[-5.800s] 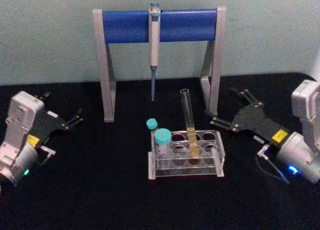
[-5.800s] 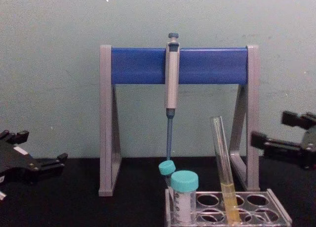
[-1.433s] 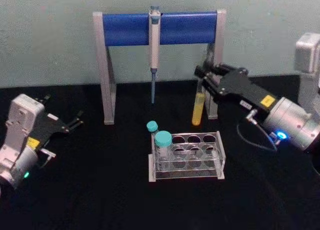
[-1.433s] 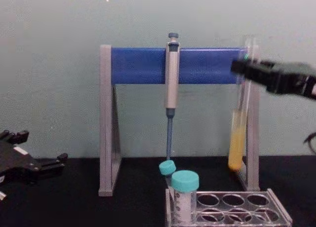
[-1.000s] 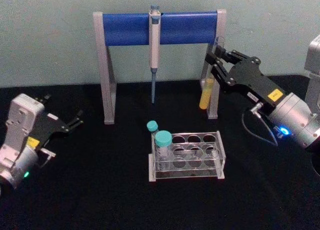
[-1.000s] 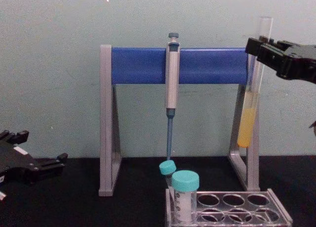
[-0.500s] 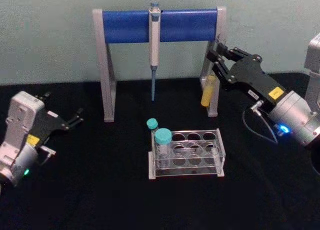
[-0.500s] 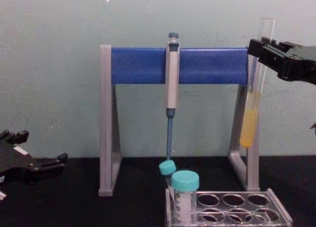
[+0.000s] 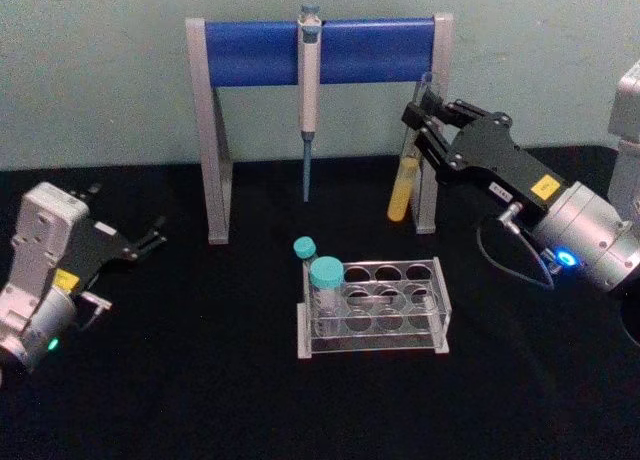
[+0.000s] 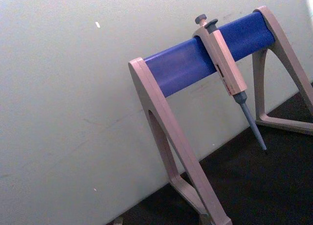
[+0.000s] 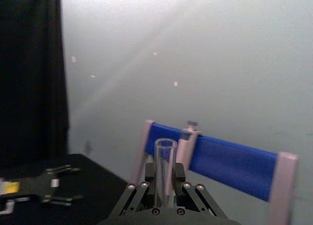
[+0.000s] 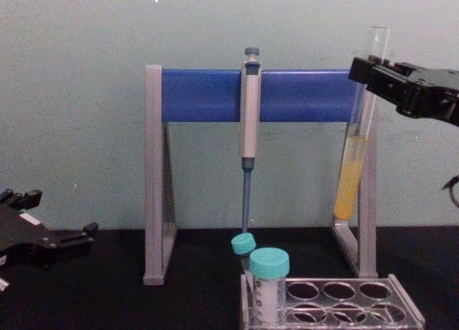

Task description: Pick up the test tube from the test tube rack, shake it, then place it back into the test tube rack.

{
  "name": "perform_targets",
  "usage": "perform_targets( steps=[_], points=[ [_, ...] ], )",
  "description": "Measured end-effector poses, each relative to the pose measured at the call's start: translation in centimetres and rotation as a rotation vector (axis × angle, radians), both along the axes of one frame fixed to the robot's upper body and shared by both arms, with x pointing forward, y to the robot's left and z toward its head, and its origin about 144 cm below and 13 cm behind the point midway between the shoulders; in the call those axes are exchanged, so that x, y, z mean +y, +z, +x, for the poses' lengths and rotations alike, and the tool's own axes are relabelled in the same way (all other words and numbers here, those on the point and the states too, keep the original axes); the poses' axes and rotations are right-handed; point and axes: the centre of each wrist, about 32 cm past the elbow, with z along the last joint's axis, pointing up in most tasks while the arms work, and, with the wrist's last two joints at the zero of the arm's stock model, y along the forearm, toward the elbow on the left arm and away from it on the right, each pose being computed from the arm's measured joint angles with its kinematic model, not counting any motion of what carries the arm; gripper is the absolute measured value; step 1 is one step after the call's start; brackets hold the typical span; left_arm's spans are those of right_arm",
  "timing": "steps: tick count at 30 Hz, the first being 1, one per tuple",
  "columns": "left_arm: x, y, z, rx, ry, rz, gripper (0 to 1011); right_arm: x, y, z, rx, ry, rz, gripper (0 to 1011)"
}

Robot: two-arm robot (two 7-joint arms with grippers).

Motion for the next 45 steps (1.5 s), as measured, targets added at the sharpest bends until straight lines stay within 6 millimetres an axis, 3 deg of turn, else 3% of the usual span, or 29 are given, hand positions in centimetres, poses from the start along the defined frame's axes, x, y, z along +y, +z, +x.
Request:
perform_targets(
  steps=[11,21,31,38,45],
  points=[
    [0.0,0.0,0.0,0.0,0.0,0.0,1001,-2.8,0.8,0.3,0.122,0.193,-0.01,232],
    [0.0,0.0,0.0,0.0,0.0,0.0,1001,-5.1,2.5,-0.7,0.125,0.123,-0.187,232],
    [0.0,0.0,0.0,0.0,0.0,0.0,1001,-3.3,2.5,-1.7,-0.102,-0.153,-0.392,232],
    [0.0,0.0,0.0,0.0,0.0,0.0,1001,-1.7,1.2,-0.8,-0.136,-0.217,-0.295,232],
    [0.0,0.0,0.0,0.0,0.0,0.0,1001,-1.0,0.8,0.1,-0.054,-0.123,-0.131,232]
  ],
)
